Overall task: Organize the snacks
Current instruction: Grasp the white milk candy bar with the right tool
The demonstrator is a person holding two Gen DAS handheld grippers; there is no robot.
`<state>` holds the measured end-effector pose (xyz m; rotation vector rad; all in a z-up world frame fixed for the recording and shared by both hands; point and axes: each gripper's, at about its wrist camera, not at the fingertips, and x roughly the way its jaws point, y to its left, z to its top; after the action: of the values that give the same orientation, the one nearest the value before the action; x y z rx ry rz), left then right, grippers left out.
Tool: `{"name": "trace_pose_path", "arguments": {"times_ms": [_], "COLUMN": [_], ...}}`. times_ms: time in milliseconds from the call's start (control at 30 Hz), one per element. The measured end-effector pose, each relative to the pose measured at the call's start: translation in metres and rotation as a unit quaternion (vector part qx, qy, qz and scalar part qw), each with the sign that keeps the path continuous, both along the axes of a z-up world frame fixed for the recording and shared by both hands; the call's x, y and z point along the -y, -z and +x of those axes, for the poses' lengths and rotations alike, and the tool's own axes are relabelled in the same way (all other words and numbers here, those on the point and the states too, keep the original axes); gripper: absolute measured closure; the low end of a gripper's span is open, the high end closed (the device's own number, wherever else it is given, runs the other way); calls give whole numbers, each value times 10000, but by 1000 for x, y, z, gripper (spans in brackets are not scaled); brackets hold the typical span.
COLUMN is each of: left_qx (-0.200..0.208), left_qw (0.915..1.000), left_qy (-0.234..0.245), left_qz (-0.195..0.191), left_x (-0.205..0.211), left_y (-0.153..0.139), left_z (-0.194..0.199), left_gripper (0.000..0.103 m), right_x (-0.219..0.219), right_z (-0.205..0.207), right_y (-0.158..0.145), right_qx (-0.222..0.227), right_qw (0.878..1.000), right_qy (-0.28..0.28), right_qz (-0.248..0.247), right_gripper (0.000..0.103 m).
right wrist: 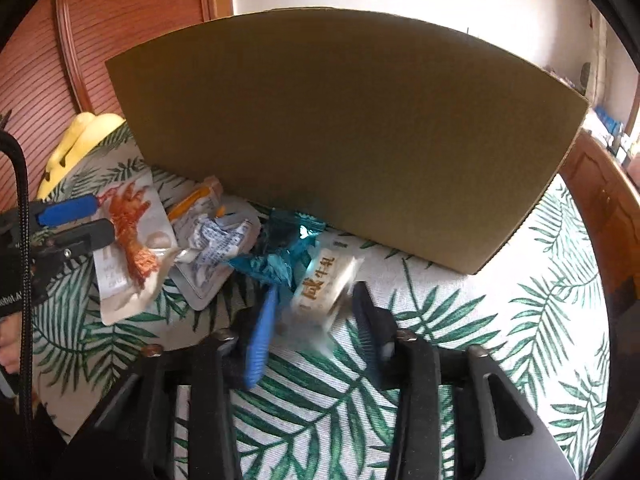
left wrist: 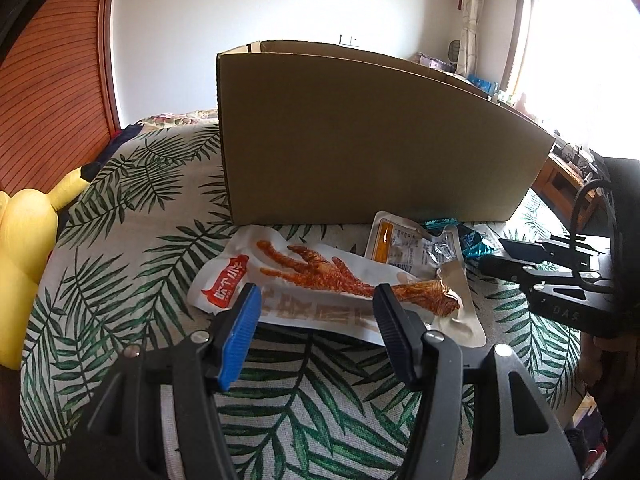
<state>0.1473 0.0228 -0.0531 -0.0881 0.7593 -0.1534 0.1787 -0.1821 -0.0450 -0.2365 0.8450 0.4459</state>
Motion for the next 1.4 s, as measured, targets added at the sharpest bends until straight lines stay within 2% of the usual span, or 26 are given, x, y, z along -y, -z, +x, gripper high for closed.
{"name": "trace_pose_path", "arguments": {"times_ms": [33, 133, 467, 633, 767, 1033, 1233, 1400], "left_qx": [0, -8, 95, -125, -333, -448, -407, -320], "left_qw": [10000, 10000, 9999, 9991, 9970, 9923, 9929, 9950], "left_qy": [-1, -14, -48, -45, -107, -270, -493, -724], "left_qz": [4, 1, -102, 415, 696, 1124, 1001, 606], "left_x": [0, 0, 12, 34, 36, 24, 5, -16], "left_y": [0, -1, -20, -14, -3, 3, -5, -14], "left_z": [0, 0, 24, 40, 47, 30, 4, -26], "left_gripper": [44, 44, 44, 44, 44, 44, 44, 44], "right_x": [1, 11, 38, 39, 39, 41, 41, 41], "right_z": [-1, -3, -18, -20, -19, -18, -19, -21], "right_y": [0, -1, 0, 1, 4, 5, 7, 7], "right_qx": [0, 44, 96, 153, 127, 151, 173, 191], "right_qw": [10000, 10000, 9999, 9998, 9997, 9996, 9995, 9994], "right_qy": [-11, -16, 97, 120, 146, 173, 203, 253], "right_qz": [-8, -50, 75, 75, 175, 185, 165, 162], "right_gripper": [78, 82, 81, 81, 81, 81, 81, 81]}}
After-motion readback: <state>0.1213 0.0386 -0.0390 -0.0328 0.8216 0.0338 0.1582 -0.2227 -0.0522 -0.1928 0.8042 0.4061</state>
